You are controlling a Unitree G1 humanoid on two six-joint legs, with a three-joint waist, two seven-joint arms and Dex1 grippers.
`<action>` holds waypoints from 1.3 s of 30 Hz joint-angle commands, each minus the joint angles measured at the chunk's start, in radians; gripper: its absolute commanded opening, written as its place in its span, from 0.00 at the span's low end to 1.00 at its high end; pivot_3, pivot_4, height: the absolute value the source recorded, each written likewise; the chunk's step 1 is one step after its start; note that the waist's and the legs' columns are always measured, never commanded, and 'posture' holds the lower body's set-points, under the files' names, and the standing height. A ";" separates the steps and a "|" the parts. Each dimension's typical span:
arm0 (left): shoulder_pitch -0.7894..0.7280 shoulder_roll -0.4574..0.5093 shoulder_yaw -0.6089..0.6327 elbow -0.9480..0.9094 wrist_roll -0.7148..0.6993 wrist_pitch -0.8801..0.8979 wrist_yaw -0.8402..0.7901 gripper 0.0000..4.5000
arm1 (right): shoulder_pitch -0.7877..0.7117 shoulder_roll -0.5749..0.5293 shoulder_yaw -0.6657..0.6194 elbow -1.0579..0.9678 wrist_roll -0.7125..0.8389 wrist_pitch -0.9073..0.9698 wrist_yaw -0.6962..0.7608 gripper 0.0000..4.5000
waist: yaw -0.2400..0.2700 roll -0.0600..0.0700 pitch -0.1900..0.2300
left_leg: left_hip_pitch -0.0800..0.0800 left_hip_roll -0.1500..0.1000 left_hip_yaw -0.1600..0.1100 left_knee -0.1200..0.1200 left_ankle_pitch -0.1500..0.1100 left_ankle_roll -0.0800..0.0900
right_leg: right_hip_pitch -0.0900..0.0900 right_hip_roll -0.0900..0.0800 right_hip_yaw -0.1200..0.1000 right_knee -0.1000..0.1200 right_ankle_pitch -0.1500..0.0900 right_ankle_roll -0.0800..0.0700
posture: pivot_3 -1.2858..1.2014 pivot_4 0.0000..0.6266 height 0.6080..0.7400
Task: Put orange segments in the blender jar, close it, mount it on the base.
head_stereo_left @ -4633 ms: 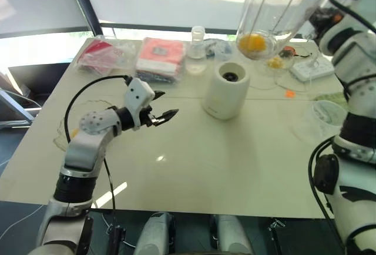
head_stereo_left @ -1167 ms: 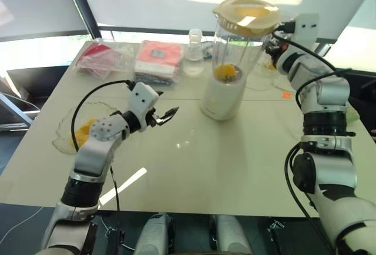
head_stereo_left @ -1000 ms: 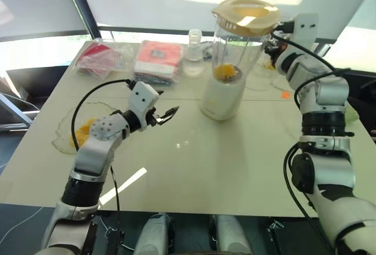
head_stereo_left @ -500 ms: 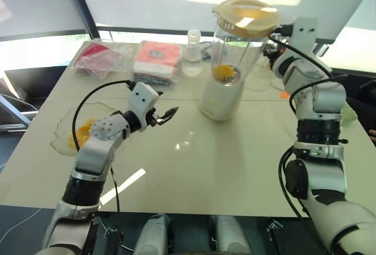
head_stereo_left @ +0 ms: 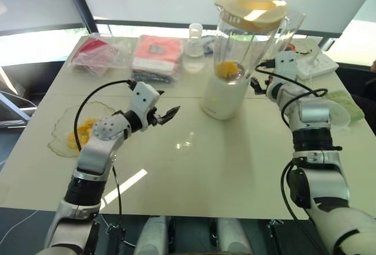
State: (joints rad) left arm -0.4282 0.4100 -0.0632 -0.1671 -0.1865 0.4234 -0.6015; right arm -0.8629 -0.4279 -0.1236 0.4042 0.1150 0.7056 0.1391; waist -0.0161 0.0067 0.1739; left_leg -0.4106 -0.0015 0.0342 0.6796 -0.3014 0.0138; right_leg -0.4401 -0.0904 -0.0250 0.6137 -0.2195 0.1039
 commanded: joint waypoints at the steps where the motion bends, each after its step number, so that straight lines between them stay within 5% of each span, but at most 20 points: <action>1: -0.017 -0.003 0.013 -0.016 -0.003 -0.027 0.008 0.82 | -0.008 -0.028 0.016 -0.053 -0.032 -0.058 0.020 0.99 | 0.001 0.000 0.000 | 0.000 0.000 0.000 0.000 0.000 0.000 | 0.000 0.000 0.000 0.000 0.000 0.000 | 0.52 0.24 1.00; 17: -0.010 -0.001 0.011 -0.019 -0.007 -0.022 0.004 0.82 | 0.117 -0.085 -0.050 -0.387 0.038 0.196 0.089 0.99 | 0.005 0.000 0.000 | 0.001 0.000 -0.003 0.002 0.000 0.000 | 0.003 0.001 -0.001 0.001 0.000 0.000 | 0.52 0.24 1.00; 30: -0.023 -0.004 0.003 0.000 0.001 -0.032 0.000 0.82 | 0.074 -0.127 -0.131 -0.505 0.073 0.302 0.077 0.99 | 0.005 0.000 0.000 | 0.001 0.000 -0.003 0.003 0.000 0.000 | 0.004 0.001 -0.002 0.002 0.000 0.000 | 0.52 0.24 1.00; 39: 0.009 -0.004 0.088 -0.066 -0.079 0.041 0.022 0.82 | 0.191 -0.186 -0.178 -0.761 0.134 0.488 0.125 0.99 | 0.006 0.000 0.000 | 0.001 0.000 -0.004 0.003 0.000 0.000 | 0.005 0.001 -0.002 0.001 0.000 0.000 | 0.52 0.24 1.00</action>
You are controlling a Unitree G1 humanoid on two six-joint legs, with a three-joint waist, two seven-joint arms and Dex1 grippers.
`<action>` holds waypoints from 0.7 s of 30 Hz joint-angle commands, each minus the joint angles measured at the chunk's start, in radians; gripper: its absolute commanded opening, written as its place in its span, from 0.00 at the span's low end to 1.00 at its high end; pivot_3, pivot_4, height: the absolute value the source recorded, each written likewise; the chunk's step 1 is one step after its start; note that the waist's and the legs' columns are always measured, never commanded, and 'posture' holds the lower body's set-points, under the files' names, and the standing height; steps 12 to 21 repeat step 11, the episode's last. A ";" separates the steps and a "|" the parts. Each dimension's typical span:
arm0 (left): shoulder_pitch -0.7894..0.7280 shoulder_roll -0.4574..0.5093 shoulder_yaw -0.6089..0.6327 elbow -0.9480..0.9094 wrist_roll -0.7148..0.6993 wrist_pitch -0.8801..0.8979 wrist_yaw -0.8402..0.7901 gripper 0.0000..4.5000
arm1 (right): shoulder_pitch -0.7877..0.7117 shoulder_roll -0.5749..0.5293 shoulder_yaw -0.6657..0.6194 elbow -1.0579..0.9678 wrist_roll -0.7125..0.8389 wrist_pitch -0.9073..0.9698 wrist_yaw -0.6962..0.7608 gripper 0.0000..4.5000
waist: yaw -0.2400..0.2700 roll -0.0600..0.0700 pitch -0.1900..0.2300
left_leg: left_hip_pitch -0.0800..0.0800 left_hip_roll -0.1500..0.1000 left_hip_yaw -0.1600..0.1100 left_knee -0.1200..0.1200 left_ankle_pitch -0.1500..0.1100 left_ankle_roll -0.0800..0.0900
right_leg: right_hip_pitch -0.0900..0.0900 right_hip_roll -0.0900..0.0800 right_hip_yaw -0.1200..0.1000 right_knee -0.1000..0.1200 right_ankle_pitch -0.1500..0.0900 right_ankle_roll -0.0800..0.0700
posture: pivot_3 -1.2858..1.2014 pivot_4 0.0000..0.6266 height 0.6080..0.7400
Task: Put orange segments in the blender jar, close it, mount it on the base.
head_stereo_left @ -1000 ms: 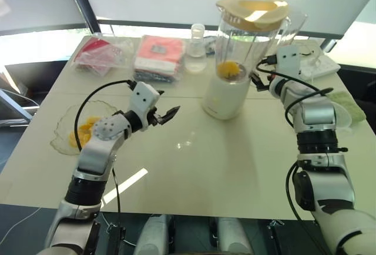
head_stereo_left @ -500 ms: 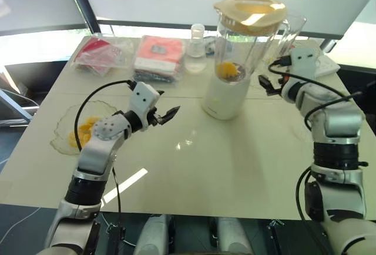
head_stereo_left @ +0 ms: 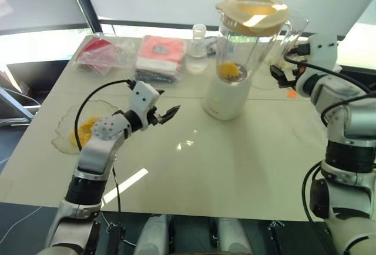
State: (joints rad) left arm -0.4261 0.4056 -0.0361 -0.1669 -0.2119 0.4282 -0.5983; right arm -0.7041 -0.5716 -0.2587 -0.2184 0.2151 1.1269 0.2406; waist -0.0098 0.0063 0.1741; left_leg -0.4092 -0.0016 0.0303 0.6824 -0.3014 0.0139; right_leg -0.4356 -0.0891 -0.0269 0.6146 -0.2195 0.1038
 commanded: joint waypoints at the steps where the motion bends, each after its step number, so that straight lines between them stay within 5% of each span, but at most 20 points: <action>1: 0.010 0.000 0.071 -0.077 -0.071 0.054 0.019 0.82 | 0.046 -0.051 -0.048 -0.170 0.043 0.087 0.032 0.99 | 0.000 0.000 0.000 | 0.000 0.000 0.000 0.000 0.000 0.000 | 0.000 0.000 0.000 0.000 0.000 0.000 | 0.52 0.24 1.00; 6: 0.081 0.024 0.116 -0.204 -0.191 0.201 0.001 0.82 | 0.242 -0.132 -0.157 -0.465 0.220 0.267 0.206 0.99 | 0.003 0.000 0.000 | 0.000 0.000 -0.002 0.000 0.000 0.000 | 0.001 0.000 -0.001 0.000 0.000 0.000 | 0.52 0.24 1.00; 11: 0.143 0.028 0.124 -0.289 -0.295 0.315 0.006 0.82 | 0.512 -0.102 -0.248 -0.593 0.324 0.137 0.344 0.99 | 0.002 -0.002 0.001 | 0.003 0.000 -0.003 0.001 0.000 0.001 | 0.005 0.000 -0.001 -0.001 0.000 0.000 | 0.52 0.24 1.00; 21: 0.143 0.028 0.124 -0.289 -0.295 0.315 0.006 0.82 | 0.512 -0.102 -0.248 -0.593 0.324 0.137 0.344 0.99 | 0.002 -0.002 0.001 | 0.003 0.000 -0.003 0.001 0.000 0.001 | 0.005 0.000 -0.001 -0.001 0.000 0.000 | 0.52 0.24 1.00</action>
